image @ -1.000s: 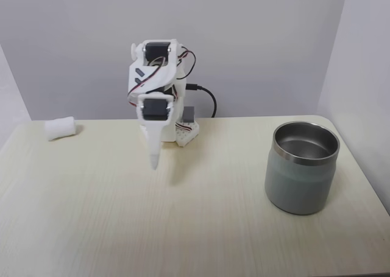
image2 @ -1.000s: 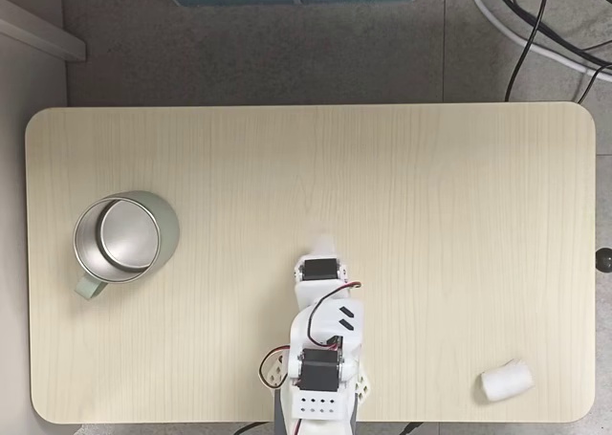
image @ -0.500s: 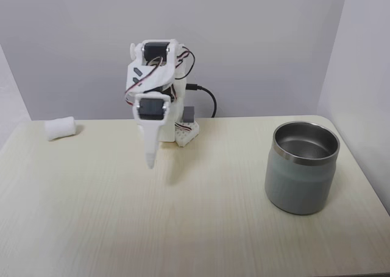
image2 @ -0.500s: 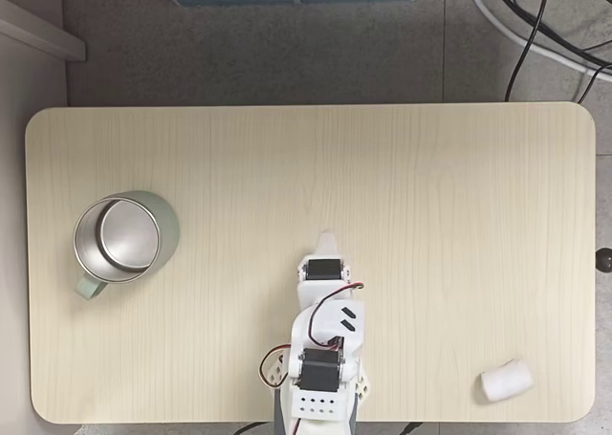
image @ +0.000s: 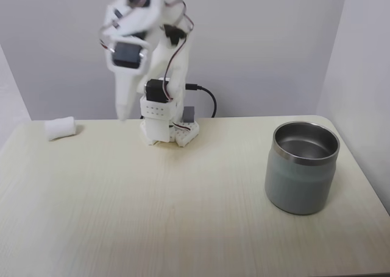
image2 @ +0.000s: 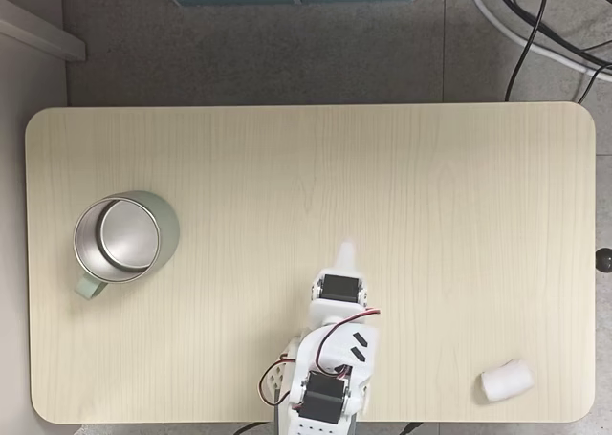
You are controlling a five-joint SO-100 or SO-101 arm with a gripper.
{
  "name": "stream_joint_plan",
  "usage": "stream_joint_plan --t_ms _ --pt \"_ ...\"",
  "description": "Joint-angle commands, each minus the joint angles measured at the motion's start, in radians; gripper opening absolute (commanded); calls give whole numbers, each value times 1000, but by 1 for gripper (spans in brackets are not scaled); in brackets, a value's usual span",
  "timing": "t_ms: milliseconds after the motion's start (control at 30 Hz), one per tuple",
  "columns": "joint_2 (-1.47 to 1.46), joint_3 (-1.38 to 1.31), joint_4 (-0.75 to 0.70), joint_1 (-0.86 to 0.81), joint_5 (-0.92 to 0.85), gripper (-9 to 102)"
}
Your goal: Grasp a dressing and put it in the cup.
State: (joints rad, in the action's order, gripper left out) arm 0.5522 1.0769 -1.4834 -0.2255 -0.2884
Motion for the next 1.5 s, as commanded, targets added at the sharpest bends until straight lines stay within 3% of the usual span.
stream_joint_plan --t_ms 0,133,333,567,767,1033,1467 --pt "232 318 -172 -124 -175 2" --pt "456 561 -351 -310 -460 6" --pt "468 546 -350 -586 -910 15" --pt "505 428 -350 -899 -1439 19" --pt "609 417 -325 -1143 -1730 20" --pt "744 287 -29 -1287 -1804 20" --pt "893 -20 557 -1316 -1741 21"
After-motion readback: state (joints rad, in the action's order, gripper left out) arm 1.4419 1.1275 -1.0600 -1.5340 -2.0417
